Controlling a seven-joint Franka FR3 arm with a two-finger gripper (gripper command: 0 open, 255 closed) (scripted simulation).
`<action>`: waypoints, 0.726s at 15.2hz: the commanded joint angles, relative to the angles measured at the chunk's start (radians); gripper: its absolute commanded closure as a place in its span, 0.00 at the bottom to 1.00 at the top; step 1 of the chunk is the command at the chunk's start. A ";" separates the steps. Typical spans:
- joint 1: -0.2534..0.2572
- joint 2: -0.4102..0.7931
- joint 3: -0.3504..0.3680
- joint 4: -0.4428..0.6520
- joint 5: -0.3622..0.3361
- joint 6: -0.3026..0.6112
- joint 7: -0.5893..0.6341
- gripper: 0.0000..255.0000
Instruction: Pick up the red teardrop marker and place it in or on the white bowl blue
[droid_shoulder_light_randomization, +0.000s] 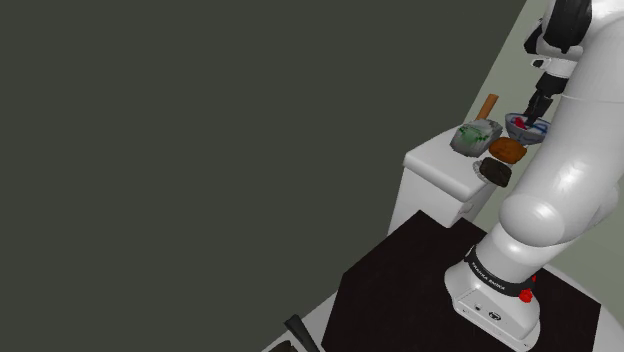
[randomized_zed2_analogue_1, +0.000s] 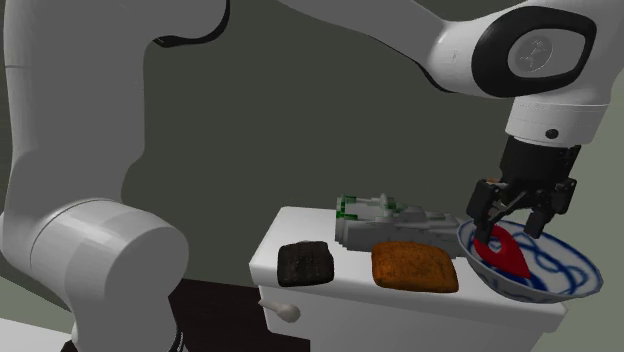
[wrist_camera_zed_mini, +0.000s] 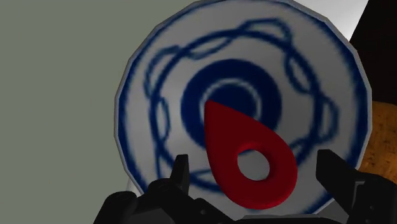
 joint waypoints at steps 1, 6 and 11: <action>0.000 0.000 0.000 0.000 0.000 0.000 0.000 0.00; 0.024 -0.047 -0.027 0.092 -0.053 -0.112 0.036 0.00; 0.024 -0.047 -0.027 0.092 -0.053 -0.112 0.036 0.00</action>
